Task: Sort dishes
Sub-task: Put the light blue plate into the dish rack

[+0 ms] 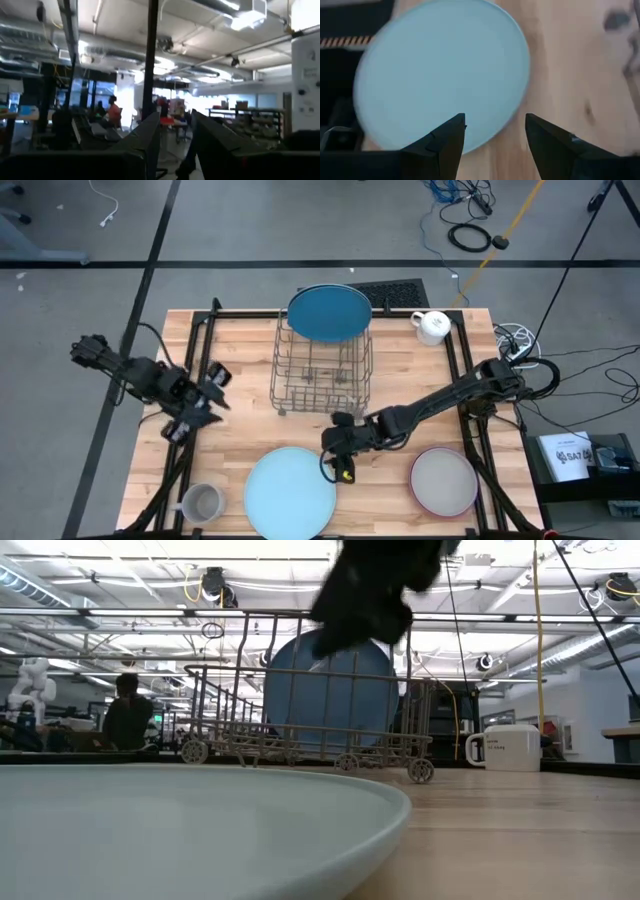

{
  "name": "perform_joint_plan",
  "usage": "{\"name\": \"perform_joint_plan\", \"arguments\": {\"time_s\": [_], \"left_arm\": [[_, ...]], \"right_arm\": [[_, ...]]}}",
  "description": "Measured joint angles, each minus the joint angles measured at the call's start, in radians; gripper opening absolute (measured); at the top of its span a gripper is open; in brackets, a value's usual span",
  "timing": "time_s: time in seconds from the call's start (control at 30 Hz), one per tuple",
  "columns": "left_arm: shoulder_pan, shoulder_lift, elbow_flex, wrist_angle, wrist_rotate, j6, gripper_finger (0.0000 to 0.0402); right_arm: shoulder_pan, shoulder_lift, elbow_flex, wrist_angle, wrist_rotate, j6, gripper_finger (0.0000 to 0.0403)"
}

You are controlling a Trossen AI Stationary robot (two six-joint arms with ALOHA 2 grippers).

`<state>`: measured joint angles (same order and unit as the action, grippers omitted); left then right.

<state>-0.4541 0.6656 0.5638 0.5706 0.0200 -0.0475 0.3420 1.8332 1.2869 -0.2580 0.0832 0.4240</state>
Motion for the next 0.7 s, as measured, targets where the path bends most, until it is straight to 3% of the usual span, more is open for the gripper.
{"name": "perform_joint_plan", "arguments": {"time_s": [0.3, 0.57, 0.7], "left_arm": [[0.000, 0.089, 0.000, 0.121, -0.051, 0.000, 0.0114], [0.002, 0.092, 0.000, 0.128, -0.055, 0.001, 0.0114], [0.002, 0.091, 0.000, 0.129, -0.057, 0.002, 0.0114]], "right_arm": [[0.000, 0.000, -0.160, 0.127, 0.026, 0.212, 0.0201], [0.002, 0.076, -0.167, 0.255, -0.007, 0.238, 0.0201], [0.002, 0.108, -0.160, 0.232, 0.015, 0.249, 0.0201]]}}
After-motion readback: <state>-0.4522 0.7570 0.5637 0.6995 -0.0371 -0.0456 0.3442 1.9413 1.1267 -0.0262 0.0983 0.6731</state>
